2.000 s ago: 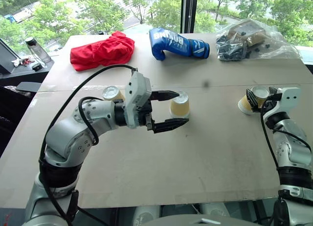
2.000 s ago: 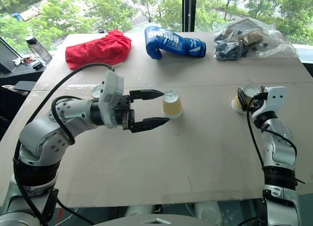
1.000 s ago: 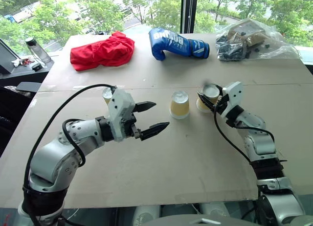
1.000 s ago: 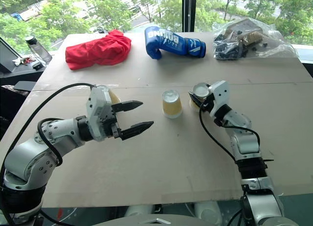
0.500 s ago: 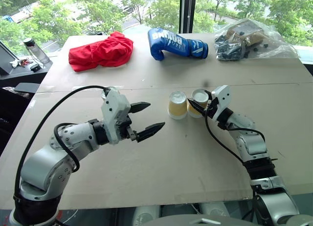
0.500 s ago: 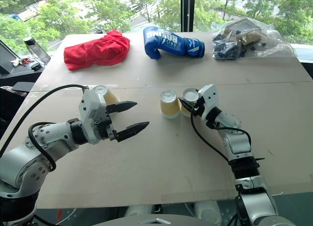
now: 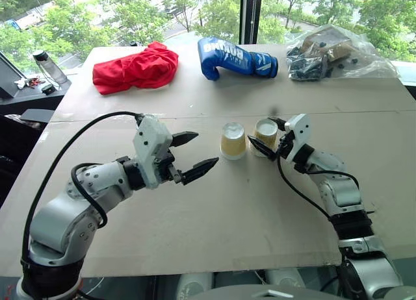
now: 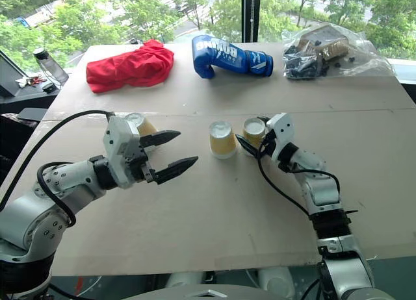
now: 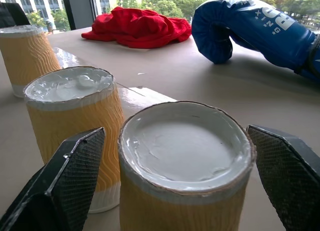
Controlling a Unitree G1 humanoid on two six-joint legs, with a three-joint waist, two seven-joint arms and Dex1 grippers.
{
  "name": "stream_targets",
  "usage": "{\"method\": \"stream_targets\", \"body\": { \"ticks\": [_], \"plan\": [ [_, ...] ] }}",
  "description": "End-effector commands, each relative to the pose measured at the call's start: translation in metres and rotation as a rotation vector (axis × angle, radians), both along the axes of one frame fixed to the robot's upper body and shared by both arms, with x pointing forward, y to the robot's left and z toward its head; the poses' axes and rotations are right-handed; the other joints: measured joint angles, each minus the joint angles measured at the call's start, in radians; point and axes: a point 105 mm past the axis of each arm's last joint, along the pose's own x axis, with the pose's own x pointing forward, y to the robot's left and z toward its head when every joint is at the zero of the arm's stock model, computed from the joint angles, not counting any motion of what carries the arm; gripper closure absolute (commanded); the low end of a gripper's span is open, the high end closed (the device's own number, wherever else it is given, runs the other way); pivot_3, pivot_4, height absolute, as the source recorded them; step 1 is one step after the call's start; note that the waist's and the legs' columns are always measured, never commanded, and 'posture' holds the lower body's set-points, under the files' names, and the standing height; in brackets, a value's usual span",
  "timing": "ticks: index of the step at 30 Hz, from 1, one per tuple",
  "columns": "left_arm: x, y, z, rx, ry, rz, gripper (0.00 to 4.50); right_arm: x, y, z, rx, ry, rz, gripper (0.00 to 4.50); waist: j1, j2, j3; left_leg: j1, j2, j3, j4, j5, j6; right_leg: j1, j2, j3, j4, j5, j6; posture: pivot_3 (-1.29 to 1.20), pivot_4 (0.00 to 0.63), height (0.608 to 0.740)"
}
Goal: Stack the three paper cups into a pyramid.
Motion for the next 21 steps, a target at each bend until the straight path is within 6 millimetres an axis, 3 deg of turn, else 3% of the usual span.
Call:
{"method": "stream_targets", "body": {
  "ticks": [1,12,18,21],
  "plan": [
    [0.000,0.004,0.006,-0.001,-0.064,0.041,0.00,-0.007,-0.014,0.015,-0.005,-0.052,0.014,0.03,0.000,0.000,0.000,0.000,0.000,0.000,0.000,0.000,0.000,0.000,0.000,0.000,0.000,0.000,0.000,0.00,0.150,0.740],
    [-0.009,0.010,-0.022,0.006,0.013,0.046,0.00,-0.037,-0.021,0.040,-0.007,-0.090,0.131,0.03,0.002,0.000,0.000,0.000,0.000,0.000,0.000,-0.001,0.002,0.000,0.000,0.000,0.000,0.000,0.000,0.00,0.150,0.740],
    [0.007,0.000,-0.041,-0.009,0.004,0.074,0.00,-0.057,-0.021,0.028,-0.004,-0.021,0.219,0.03,0.021,-0.001,0.000,0.000,0.000,0.000,0.000,-0.001,0.002,0.001,-0.001,0.000,-0.001,0.000,0.000,0.00,0.150,0.740],
    [0.011,0.004,-0.038,-0.029,-0.039,0.105,0.00,-0.071,-0.024,0.030,0.028,-0.009,0.264,0.03,0.023,-0.001,0.000,0.000,0.000,0.000,0.000,-0.001,0.002,0.001,-0.001,0.000,-0.001,0.000,0.000,0.00,0.150,0.740]
  ]
}}
